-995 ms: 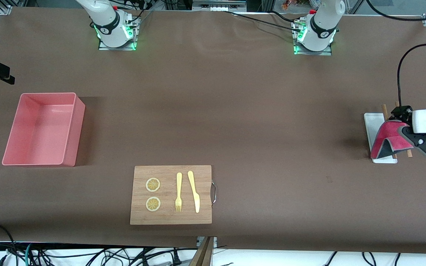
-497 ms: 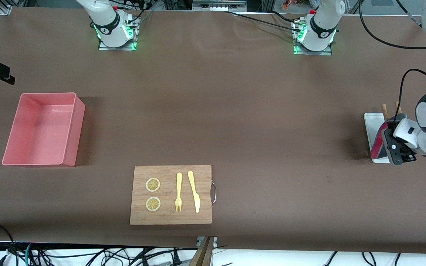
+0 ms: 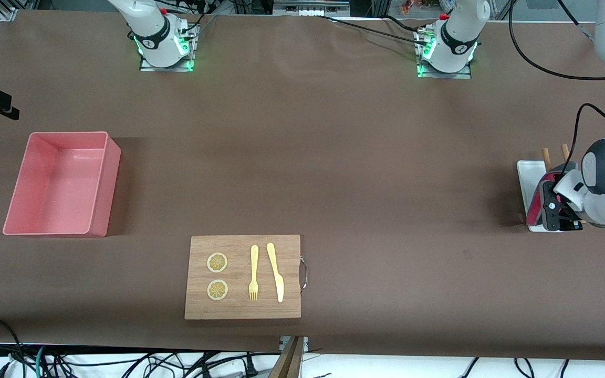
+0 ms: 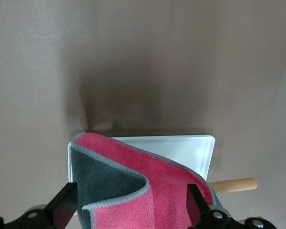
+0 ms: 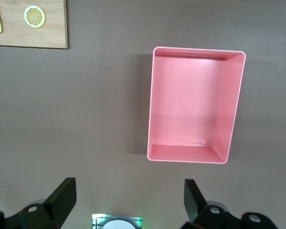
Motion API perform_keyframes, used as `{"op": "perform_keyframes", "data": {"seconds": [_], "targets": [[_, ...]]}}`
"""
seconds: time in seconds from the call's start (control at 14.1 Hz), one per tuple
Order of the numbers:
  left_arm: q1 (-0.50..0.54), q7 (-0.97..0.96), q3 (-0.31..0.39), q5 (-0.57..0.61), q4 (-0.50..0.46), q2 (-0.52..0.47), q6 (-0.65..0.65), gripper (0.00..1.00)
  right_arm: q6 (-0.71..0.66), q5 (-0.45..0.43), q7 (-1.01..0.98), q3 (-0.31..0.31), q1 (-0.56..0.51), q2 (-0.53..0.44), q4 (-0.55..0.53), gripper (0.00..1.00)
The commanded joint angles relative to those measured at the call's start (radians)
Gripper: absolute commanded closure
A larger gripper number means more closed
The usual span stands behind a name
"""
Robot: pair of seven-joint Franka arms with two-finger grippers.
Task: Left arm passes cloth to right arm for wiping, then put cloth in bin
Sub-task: 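Lower the left gripper and grasp the cloth's edge, then lift the cloth off the rack with the left gripper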
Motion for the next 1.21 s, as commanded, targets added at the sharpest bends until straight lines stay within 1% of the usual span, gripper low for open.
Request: {"op": "perform_keyframes", "data": {"seconds": [0.0,0.14,0.28,0.43,0.5,0.64,0.78,0.92,1.07,1.14], "targets": [[0.020,0.060,-0.005,0.028,0.029,0.009,-0.018,0.00,0.003,0.018,-0.017,0.004,-0.014,-0.001,0.005,0.00],[0.023,0.066,-0.003,0.026,0.028,0.000,-0.029,0.00,0.003,0.018,-0.017,0.003,-0.014,-0.001,0.005,0.00],[0.067,0.076,-0.008,0.025,0.014,-0.016,-0.049,0.00,0.003,0.018,-0.017,0.003,-0.014,0.001,0.005,0.00],[0.078,0.096,-0.009,0.023,-0.020,-0.064,-0.050,0.00,0.003,0.018,-0.017,0.004,-0.012,0.001,0.005,0.00],[0.083,0.094,-0.009,0.015,-0.066,-0.107,-0.050,0.00,0.003,0.018,-0.017,0.004,-0.012,-0.001,0.005,0.00],[0.138,0.079,-0.011,-0.007,-0.173,-0.198,-0.033,0.00,0.004,0.018,-0.017,0.006,-0.012,-0.001,0.005,0.00],[0.185,0.057,-0.011,-0.040,-0.253,-0.230,0.031,0.00,0.003,0.018,-0.015,0.006,-0.011,-0.001,0.005,0.00],[0.230,0.053,-0.013,-0.070,-0.301,-0.244,0.091,0.00,0.003,0.021,-0.017,0.006,-0.012,0.010,0.005,0.00],[0.238,0.054,-0.014,-0.104,-0.305,-0.252,0.091,0.00,0.004,0.021,-0.012,0.008,-0.008,0.013,0.005,0.00],[0.244,0.057,-0.014,-0.142,-0.313,-0.250,0.089,0.00,0.006,0.019,-0.006,0.009,-0.005,0.022,0.005,0.00]]}}
